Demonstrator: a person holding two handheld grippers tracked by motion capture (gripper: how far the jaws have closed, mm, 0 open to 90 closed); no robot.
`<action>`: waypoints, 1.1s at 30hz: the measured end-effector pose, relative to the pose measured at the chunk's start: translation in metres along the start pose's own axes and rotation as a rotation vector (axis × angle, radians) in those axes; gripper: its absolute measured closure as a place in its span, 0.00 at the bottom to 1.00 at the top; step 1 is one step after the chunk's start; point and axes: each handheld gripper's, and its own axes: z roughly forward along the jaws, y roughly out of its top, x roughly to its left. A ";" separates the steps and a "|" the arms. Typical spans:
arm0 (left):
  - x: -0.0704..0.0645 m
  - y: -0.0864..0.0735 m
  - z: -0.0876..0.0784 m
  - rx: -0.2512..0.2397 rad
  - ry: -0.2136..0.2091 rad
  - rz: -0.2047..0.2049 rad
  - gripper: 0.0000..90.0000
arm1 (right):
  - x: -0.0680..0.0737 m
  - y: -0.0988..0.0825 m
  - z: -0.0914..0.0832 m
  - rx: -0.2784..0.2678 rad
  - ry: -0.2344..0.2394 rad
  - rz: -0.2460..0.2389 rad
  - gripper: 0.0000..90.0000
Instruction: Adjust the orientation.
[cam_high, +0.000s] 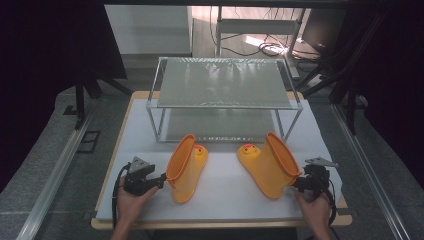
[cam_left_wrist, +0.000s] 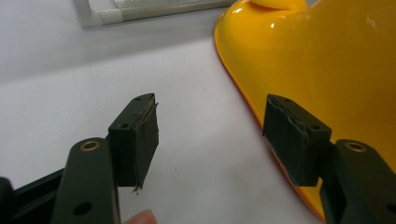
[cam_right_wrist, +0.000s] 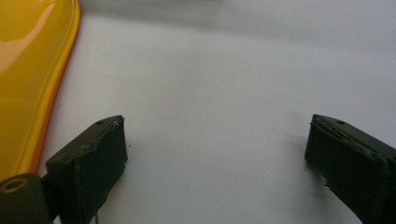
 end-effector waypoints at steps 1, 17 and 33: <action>0.001 0.000 0.000 0.000 0.002 -0.003 0.40 | 0.000 0.000 0.001 0.003 0.008 -0.005 0.00; 0.000 -0.002 -0.006 -0.017 -0.003 -0.003 0.40 | -0.008 -0.003 -0.026 -0.087 0.034 0.038 0.17; -0.007 0.000 -0.015 0.020 -0.035 0.031 1.00 | -0.013 -0.012 -0.035 -0.141 0.056 0.027 0.30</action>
